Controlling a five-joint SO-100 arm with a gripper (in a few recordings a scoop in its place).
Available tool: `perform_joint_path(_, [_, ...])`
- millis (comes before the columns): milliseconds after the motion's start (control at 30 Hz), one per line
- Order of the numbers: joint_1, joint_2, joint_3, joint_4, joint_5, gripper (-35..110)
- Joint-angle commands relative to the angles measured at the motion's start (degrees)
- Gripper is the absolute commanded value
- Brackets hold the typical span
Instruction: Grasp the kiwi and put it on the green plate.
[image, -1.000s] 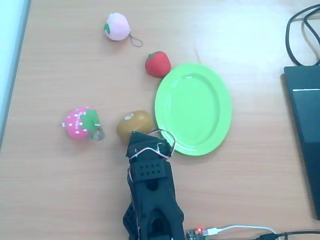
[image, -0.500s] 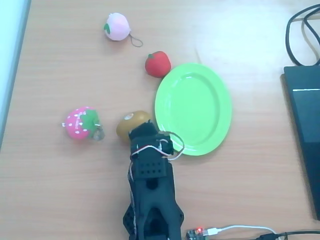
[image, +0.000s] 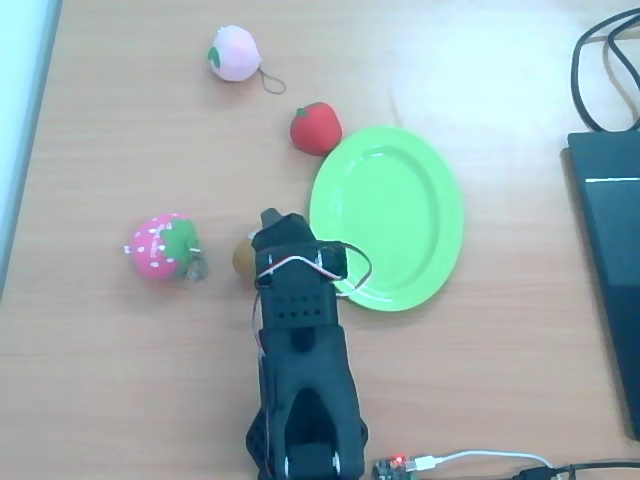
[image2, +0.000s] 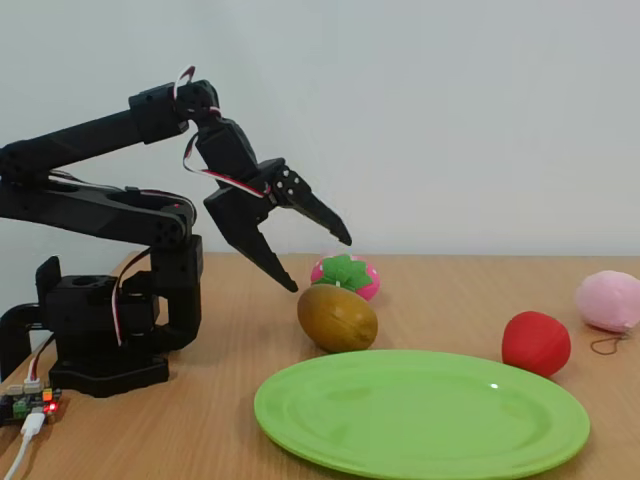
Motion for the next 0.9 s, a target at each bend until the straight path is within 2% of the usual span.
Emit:
perform_joint_path(0, [-0.53, -0.62, -1.23, 0.09, -0.44, 46])
perform_joint_path(300, [-1.14, -11.16, 0.00, -4.66, 1.14, 50])
perform_joint_path(867, [0.53, -34.63, -0.44, -18.19, 1.23, 49])
